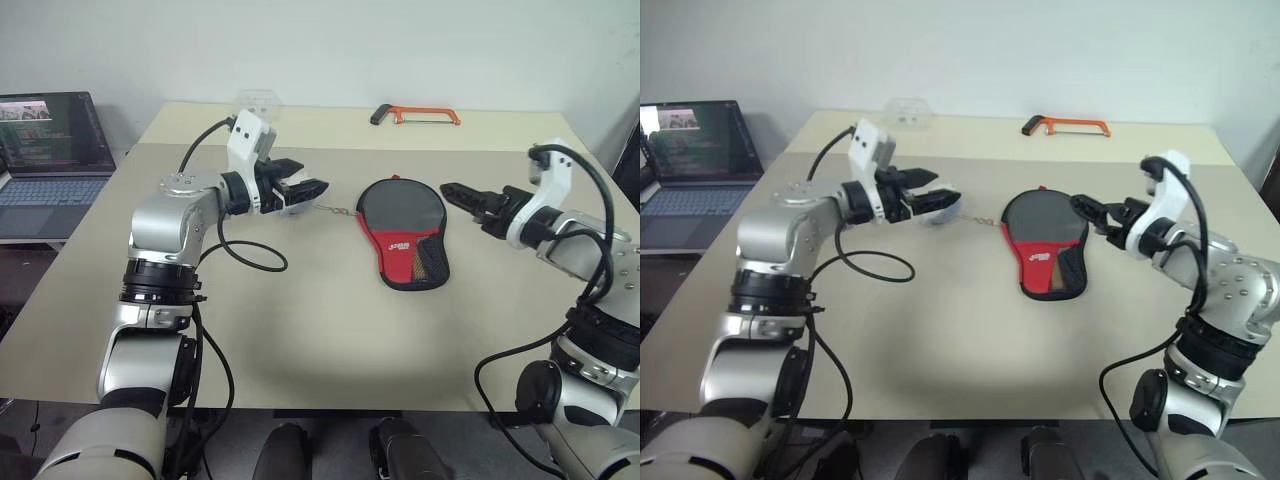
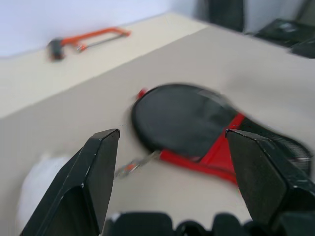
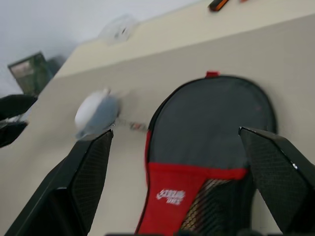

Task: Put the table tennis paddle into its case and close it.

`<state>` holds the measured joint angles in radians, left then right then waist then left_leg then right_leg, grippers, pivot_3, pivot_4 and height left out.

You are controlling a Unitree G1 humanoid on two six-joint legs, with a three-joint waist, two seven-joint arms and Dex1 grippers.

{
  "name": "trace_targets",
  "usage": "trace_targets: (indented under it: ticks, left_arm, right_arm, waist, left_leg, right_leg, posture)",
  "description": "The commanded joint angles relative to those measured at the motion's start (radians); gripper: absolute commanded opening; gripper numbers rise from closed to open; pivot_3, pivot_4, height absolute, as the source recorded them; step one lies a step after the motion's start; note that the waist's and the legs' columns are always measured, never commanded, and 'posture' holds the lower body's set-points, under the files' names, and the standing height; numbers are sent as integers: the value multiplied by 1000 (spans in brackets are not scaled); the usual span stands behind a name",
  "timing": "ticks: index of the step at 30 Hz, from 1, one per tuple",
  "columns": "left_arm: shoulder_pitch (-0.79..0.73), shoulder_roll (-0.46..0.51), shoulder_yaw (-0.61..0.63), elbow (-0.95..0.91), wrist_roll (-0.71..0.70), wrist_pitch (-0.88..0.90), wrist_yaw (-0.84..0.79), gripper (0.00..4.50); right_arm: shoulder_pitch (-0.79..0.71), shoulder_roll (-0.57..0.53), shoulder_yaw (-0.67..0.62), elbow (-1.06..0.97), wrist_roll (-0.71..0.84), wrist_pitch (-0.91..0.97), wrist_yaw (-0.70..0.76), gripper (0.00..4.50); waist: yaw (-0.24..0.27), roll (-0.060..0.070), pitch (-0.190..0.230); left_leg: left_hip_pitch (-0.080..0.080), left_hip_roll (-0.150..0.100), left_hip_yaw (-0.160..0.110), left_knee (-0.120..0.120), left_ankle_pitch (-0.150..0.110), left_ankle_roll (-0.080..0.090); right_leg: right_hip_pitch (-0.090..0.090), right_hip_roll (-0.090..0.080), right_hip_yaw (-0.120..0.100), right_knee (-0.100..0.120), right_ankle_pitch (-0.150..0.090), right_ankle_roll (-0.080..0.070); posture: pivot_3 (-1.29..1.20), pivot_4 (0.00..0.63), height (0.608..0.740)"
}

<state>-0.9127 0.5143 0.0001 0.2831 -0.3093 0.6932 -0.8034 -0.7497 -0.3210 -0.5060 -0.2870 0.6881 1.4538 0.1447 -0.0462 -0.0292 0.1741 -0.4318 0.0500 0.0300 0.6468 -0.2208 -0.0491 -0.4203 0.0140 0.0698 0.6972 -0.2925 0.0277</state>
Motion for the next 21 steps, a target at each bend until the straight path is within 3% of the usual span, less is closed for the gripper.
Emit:
trace_targets:
  ticks: [1,9,16,21]
  left_arm:
    - [0,-14,19,-18,15,8,66,3738]
    - [-13,-37,44,26,29,19,169,3738]
    - [-39,-35,72,86,54,0,247,3738]
    - [-53,-74,135,73,20,-21,307,3738]
  right_arm:
    - [14,25,85,14,-52,-77,-28,4500]
    - [49,138,244,286,-260,-557,-41,4500]
    - [29,213,218,378,-270,-730,-81,4500]
    - [49,229,279,434,-370,-844,-133,4500]
  waist:
    - [1,0,0]
    - [3,0,0]
    - [1,0,0]
    - [3,0,0]
  left_leg:
    - [0,0,0,0,0,0]
    - [0,0,1,0,0,0]
    - [0,0,0,0,0,0]
    - [-1,0,1,0,0,0]
  right_leg:
    - [0,0,0,0,0,0]
    - [0,0,0,0,0,0]
    - [-1,0,0,0,0,0]
    - [-1,-1,0,0,0,0]
  posture:
    - [0,150,740]
    - [0,150,740]
    - [0,150,740]
    - [0,150,740]
